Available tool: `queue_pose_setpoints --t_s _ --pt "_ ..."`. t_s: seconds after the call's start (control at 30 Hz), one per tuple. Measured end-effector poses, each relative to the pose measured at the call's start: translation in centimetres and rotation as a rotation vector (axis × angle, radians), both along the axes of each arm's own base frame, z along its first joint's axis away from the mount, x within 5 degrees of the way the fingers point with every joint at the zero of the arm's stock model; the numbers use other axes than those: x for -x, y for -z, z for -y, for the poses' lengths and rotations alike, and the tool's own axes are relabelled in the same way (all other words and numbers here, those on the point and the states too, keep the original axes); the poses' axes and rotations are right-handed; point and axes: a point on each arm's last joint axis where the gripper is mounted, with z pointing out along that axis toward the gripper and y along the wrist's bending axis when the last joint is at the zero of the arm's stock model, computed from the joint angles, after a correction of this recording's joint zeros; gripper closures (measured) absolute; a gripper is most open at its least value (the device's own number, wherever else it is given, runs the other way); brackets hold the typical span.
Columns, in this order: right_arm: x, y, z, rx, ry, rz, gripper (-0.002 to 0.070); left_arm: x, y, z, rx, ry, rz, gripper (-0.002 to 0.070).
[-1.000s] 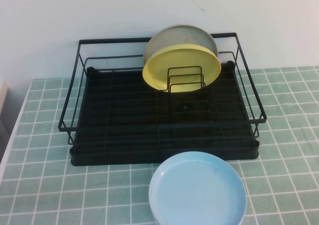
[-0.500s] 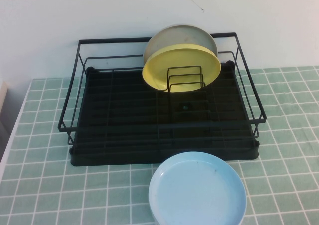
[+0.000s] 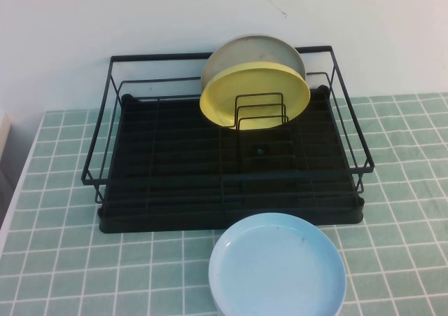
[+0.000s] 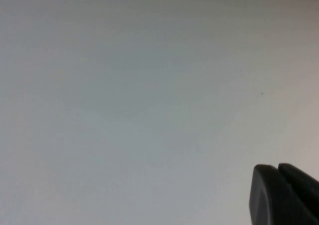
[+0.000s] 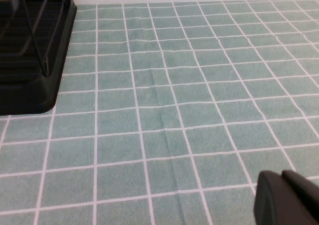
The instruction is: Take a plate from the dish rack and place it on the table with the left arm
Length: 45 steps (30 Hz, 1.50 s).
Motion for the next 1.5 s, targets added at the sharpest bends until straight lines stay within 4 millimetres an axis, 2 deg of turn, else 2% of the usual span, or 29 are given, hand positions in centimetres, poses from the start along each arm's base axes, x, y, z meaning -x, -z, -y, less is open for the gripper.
queue_pose_setpoints --t_s 0.07,0.13,0.2,0.3,0.47,0.57,0.77,0.9,1.0,1.2,1.37,1.43,1.5 --pt "0.0 0.0 0.0 0.0 0.0 0.0 0.0678 0.6 -1.5 0.1 -0.022 -0.011 -0.013 0.0678" --pt "0.0 0.0 0.0 0.0 0.0 0.0 0.0678 0.2 -2.5 0.2 -0.047 -0.019 -0.068 0.0678" --pt "0.0 0.0 0.0 0.0 0.0 0.0 0.0678 -0.9 -3.3 0.4 -0.073 -0.017 -0.159 0.0678" --pt "0.0 0.0 0.0 0.0 0.0 0.0 0.0678 -3.6 -4.0 0.8 -0.102 0.02 -0.376 0.0678" --pt "0.0 0.0 0.0 0.0 0.0 0.0 0.0678 -9.0 -3.3 1.7 -0.141 0.102 -0.764 0.0678" --pt "0.0 0.0 0.0 0.0 0.0 0.0 0.0678 -11.2 -2.7 1.9 -0.171 0.1 -0.862 0.0678" --pt "0.0 0.0 0.0 0.0 0.0 0.0 0.0678 -14.7 -1.8 2.3 -0.077 0.18 -0.948 0.0678" --pt "0.0 0.0 0.0 0.0 0.0 0.0 0.0678 -17.8 0.2 2.8 -0.137 0.198 -1.119 0.0678" --pt "0.0 0.0 0.0 0.0 0.0 0.0 0.0678 -20.7 2.3 3.5 -0.251 0.232 -1.282 0.0678" --pt "0.0 0.0 0.0 0.0 0.0 0.0 0.0678 -26.0 3.5 5.2 -0.577 0.351 -1.336 0.0678" --pt "0.0 0.0 0.0 0.0 0.0 0.0 0.0678 -30.6 3.4 6.3 -0.694 0.434 -1.271 0.0668" --pt "0.0 0.0 0.0 0.0 0.0 0.0 0.0678 -32.5 3.8 6.7 -0.718 0.465 -1.265 0.0631" --pt "0.0 0.0 0.0 0.0 0.0 0.0 0.0678 -34.3 4.0 7.3 -0.767 0.489 -1.242 0.055"
